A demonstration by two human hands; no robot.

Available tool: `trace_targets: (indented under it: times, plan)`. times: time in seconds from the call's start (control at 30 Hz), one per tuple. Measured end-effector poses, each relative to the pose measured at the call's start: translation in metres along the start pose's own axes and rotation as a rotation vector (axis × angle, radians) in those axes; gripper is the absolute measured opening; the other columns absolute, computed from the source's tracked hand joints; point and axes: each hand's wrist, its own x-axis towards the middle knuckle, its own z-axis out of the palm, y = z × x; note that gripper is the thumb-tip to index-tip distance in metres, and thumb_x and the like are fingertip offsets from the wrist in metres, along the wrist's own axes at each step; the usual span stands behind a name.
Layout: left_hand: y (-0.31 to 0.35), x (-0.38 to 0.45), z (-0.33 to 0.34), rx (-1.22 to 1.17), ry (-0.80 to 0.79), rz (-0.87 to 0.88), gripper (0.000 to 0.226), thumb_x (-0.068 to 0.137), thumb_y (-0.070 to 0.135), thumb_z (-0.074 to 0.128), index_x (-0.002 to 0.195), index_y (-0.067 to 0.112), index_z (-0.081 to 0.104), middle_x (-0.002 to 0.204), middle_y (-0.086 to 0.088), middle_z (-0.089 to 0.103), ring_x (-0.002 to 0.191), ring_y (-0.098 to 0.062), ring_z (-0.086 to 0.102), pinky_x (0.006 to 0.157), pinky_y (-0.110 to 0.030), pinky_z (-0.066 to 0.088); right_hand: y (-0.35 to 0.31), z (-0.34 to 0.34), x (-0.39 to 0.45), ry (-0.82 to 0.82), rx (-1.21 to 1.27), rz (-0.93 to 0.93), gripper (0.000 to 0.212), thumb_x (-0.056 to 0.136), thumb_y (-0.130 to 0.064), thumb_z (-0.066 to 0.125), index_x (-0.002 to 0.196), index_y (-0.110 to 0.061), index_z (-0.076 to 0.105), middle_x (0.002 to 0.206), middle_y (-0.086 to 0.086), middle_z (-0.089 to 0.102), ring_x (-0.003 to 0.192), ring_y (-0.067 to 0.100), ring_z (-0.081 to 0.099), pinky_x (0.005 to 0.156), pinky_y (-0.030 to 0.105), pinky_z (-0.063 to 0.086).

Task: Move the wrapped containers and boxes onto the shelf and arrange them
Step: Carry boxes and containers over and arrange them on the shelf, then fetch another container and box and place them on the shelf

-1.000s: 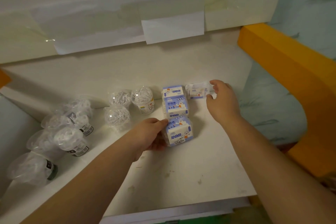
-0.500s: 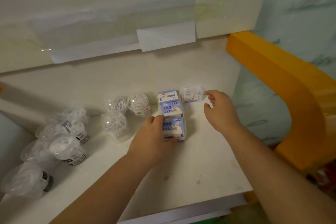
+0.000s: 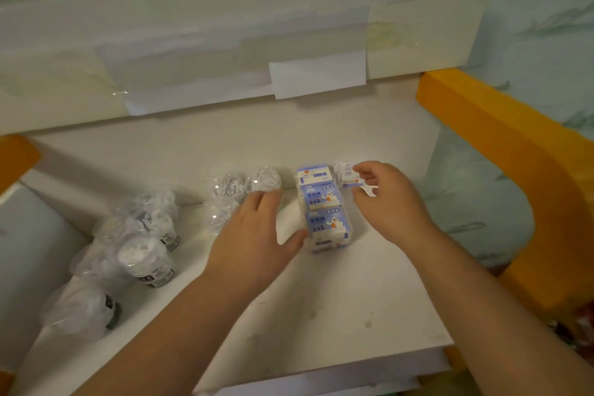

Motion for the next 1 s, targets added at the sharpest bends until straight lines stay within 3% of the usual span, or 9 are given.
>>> trace_targets:
  times: [0.2,0.43,0.77,1.0]
  plan:
    - [-0.051,-0.027,-0.09,0.165,0.257,-0.031,0.058,0.084,0.048,0.065,0.134,0.023,0.052,0.133,0.005,0.051,0.123,-0.019,0.047,0.1,-0.032,0.039,-0.079,0.025,-0.014,-0.068,0.041,-0.153,0.042,0.084,-0.02,0.069,0.123,-0.028,0.059,0.115,-0.008,0.057,0.103,0.006,0.056,0.091,0.022,0.044]
    - [-0.123,-0.081,-0.166,0.297,0.307,-0.139,0.062,0.086,0.05,0.059,0.141,0.024,0.046,0.143,0.005,0.047,0.135,-0.019,0.037,0.11,-0.034,0.031,-0.177,0.073,-0.055,-0.153,0.019,-0.291,0.041,0.083,-0.032,0.07,0.122,-0.035,0.058,0.113,-0.016,0.057,0.102,0.0,0.056,0.092,0.025,0.047]
    - [-0.252,-0.162,-0.249,0.128,0.456,-0.203,0.053,0.088,0.048,0.055,0.136,0.027,0.05,0.137,0.008,0.05,0.127,-0.016,0.041,0.104,-0.034,0.035,-0.302,0.172,-0.118,-0.186,0.003,-0.367,0.042,0.082,-0.038,0.066,0.123,-0.034,0.058,0.114,-0.018,0.058,0.107,-0.002,0.055,0.096,0.029,0.049]
    - [-0.339,-0.199,-0.268,0.077,0.426,-0.32,0.052,0.088,0.043,0.056,0.136,0.025,0.05,0.137,0.007,0.049,0.128,-0.016,0.041,0.102,-0.033,0.036,-0.372,0.238,-0.148,-0.219,0.015,-0.446,0.041,0.084,-0.039,0.062,0.124,-0.036,0.056,0.114,-0.017,0.057,0.107,-0.001,0.054,0.092,0.02,0.044]
